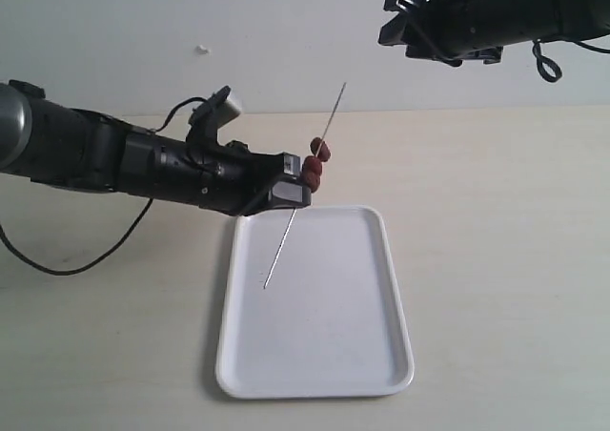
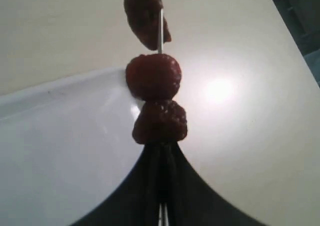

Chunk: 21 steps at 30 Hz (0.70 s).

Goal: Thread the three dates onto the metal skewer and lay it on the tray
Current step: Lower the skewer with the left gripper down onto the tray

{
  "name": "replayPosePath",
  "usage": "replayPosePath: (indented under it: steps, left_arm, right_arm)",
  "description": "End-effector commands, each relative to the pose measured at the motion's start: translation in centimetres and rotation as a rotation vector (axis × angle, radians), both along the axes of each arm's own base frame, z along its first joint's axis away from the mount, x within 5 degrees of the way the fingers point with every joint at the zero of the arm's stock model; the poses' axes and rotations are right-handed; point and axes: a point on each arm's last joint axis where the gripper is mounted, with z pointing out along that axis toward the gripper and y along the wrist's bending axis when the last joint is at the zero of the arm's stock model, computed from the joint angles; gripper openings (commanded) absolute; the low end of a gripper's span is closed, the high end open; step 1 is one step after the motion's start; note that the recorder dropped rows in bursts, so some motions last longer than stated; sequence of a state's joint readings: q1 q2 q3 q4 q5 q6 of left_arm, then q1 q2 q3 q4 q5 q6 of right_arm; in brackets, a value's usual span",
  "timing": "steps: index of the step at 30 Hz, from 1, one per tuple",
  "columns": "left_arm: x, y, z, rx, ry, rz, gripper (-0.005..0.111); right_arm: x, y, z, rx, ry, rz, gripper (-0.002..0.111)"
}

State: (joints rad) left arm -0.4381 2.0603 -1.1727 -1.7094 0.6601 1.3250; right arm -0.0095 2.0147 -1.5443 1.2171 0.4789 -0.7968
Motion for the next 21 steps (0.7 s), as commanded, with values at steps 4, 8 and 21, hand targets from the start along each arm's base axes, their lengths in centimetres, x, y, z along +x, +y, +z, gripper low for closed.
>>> replayPosePath:
  steps: [4, 8, 21]
  left_arm:
    - [-2.6, -1.6, -1.4, 0.023, 0.017, -0.070, 0.000]
    - [-3.6, -2.1, -1.9, 0.039, 0.039, -0.088, 0.000]
    - [-4.7, -1.6, -3.4, 0.099, 0.078, -0.069, 0.000]
  right_arm:
    - [-0.4, 0.1, 0.6, 0.017, 0.006, 0.035, 0.047]
    - [-0.6, 0.3, 0.5, 0.025, 0.015, 0.056, 0.047]
    - [-0.8, 0.6, 0.4, 0.029, 0.038, 0.093, 0.047]
